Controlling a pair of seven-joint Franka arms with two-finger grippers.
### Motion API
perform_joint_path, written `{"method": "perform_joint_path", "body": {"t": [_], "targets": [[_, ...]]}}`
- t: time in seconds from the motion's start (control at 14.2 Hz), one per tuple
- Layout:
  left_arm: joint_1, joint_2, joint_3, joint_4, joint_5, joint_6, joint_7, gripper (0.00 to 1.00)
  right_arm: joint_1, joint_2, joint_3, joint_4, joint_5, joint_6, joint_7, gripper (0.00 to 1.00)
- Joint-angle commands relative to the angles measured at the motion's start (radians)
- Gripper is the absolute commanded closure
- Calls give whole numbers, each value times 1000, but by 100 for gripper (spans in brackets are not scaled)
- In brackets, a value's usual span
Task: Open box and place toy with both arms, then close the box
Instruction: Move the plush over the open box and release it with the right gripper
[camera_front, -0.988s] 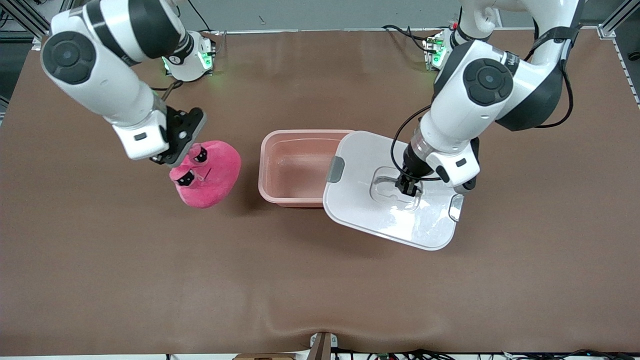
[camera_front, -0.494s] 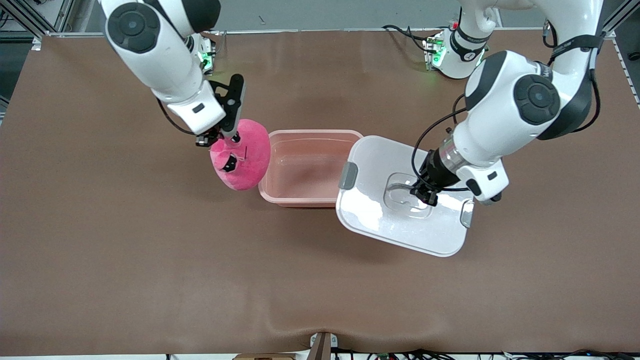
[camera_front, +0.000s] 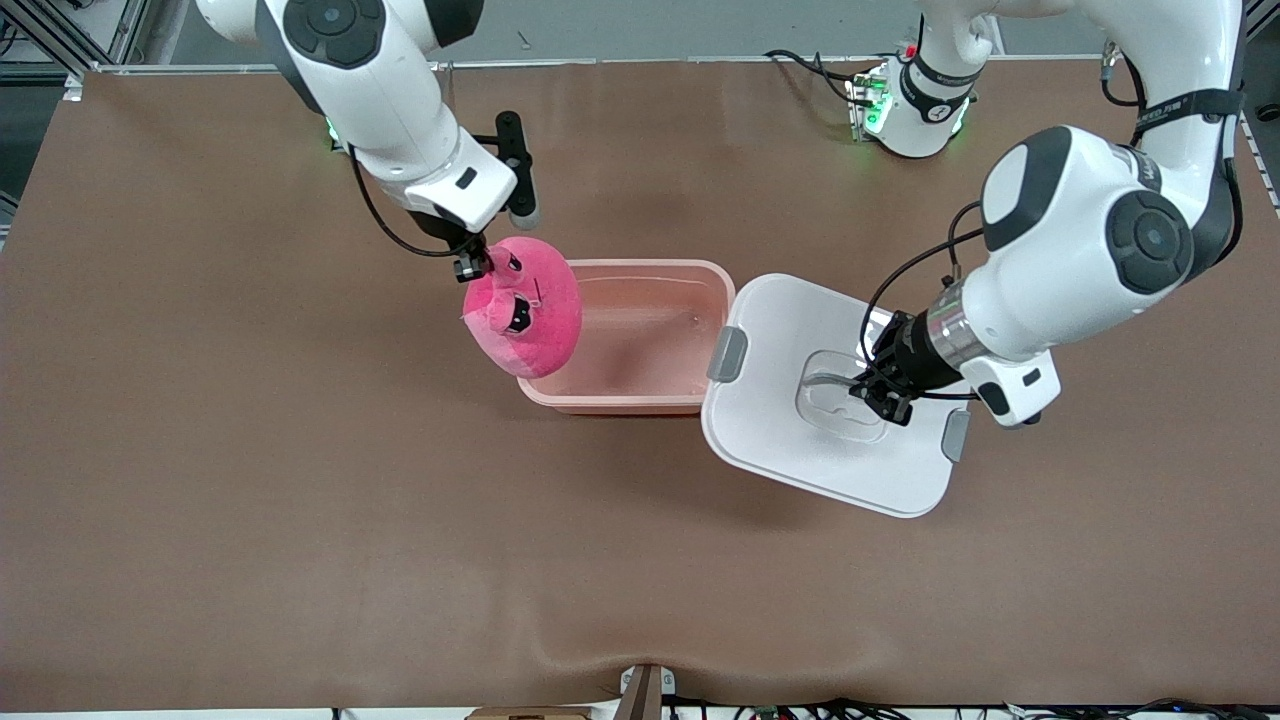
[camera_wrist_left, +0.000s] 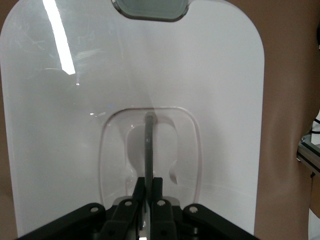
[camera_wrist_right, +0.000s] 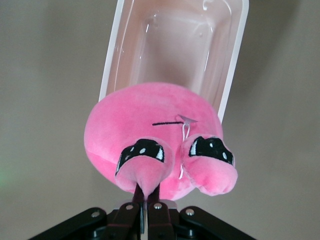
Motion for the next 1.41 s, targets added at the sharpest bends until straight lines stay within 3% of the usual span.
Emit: {"method": "perform_joint_path", "body": {"t": [0.0,0.28,0.49,0.78,0.85,0.92,0.99,1.06,1.13,1.34], "targets": [[15,1,-4,11,-41,-17,45,100,37,20,-9,1,-49,46,-73,100],[57,2,-4,11,-87,-34,66,100,63,36,-9,1,-57,68,-118,100],[110,-1,-6,11,-200,-39,120,100,68,45,-9,-1,-55,71,-111,100],[130,-4,-4,10,-199,-60,167,100,74,47,-9,-1,-55,69,-103,100],[129,-4,-4,10,-199,-60,181,100,74,47,-9,-1,-55,69,-101,95],[129,-4,-4,10,-199,-62,183,100,74,48,-9,-1,-53,71,-101,48],[129,-2,-4,8,-197,-71,184,100,72,47,-9,1,-47,69,-101,40],[129,-1,-4,8,-197,-76,201,100,71,51,-9,1,-44,69,-103,10],[130,-1,-4,5,-197,-76,220,100,69,53,-9,1,-44,69,-104,0],[129,1,-4,5,-197,-82,233,100,68,51,-10,2,-43,69,-103,0]]}}
